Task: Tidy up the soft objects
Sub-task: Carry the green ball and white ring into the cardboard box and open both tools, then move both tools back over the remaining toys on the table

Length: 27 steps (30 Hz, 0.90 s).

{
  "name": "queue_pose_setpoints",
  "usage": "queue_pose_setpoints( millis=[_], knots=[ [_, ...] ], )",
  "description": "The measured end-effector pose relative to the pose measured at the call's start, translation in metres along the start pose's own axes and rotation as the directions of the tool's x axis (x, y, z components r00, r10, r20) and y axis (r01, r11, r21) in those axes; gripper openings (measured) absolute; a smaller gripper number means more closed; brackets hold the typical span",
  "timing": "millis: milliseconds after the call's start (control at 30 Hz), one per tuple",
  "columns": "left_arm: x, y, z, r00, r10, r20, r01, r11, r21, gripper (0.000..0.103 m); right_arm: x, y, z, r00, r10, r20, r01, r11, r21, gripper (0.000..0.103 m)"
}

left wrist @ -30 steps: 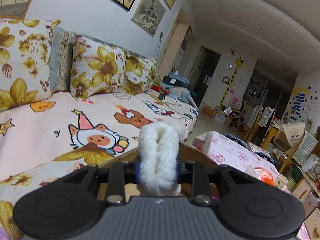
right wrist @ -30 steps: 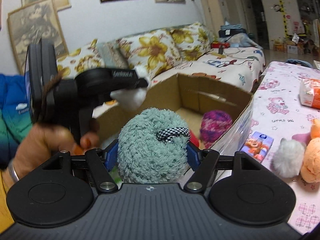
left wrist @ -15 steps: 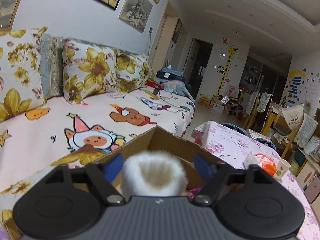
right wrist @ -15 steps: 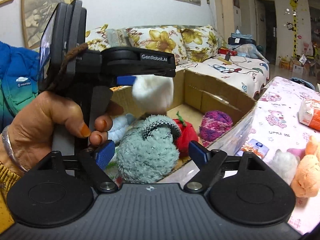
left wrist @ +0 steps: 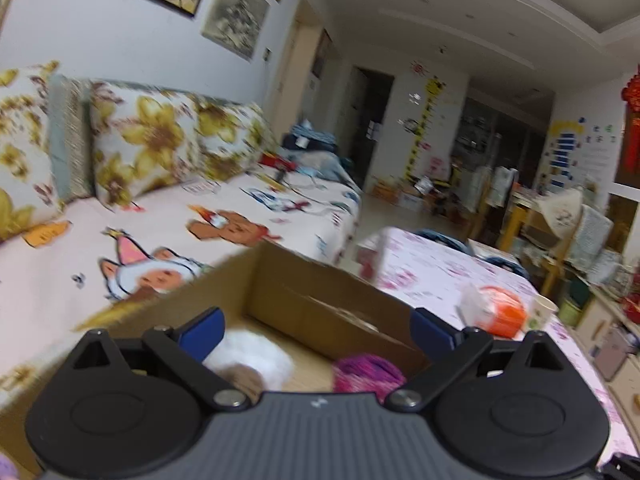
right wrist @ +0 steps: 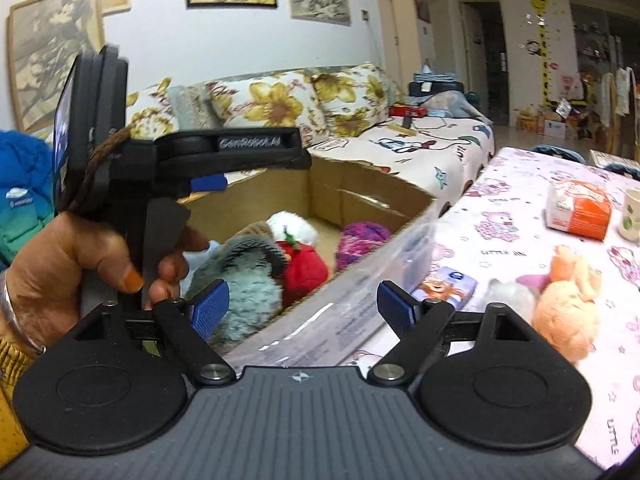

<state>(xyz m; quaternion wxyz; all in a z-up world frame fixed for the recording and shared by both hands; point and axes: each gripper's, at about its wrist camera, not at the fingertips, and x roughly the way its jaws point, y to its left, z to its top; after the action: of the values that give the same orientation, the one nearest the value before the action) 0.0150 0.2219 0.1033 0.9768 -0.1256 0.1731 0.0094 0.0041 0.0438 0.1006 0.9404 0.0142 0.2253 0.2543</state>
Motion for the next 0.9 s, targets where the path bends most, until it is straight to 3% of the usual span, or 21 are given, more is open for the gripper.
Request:
queue_pose_setpoints(
  millis=[133,300,433,600,900],
  knots=[
    [0.007,-0.002,-0.002,1.0,-0.003,-0.016,0.002,0.999,-0.04,0.099,-0.007,-0.003,-0.004,1.0,-0.024,0.012,0.024,0.999,0.027,0.101],
    [0.02,0.005,-0.003,0.988,0.147,-0.052,-0.15,0.986,-0.066,0.099,-0.012,-0.008,-0.007,0.997,-0.064,0.031,0.062,0.996,0.057,0.102],
    [0.022,0.013,-0.003,0.963,0.262,-0.062,-0.267,0.959,-0.098,0.099,-0.004,-0.019,-0.007,0.994,-0.102,0.038,0.098,0.99,0.096,0.103],
    [0.017,0.003,-0.004,0.959,0.279,-0.038,-0.281,0.958,-0.055,0.099,-0.001,-0.03,-0.009,0.988,-0.15,0.037,0.143,0.977,0.159,0.103],
    [0.009,-0.009,-0.003,0.971,0.239,0.005,-0.239,0.971,0.006,0.099,-0.006,-0.039,-0.014,0.972,-0.23,0.053,0.213,0.952,0.219,0.103]
  ],
)
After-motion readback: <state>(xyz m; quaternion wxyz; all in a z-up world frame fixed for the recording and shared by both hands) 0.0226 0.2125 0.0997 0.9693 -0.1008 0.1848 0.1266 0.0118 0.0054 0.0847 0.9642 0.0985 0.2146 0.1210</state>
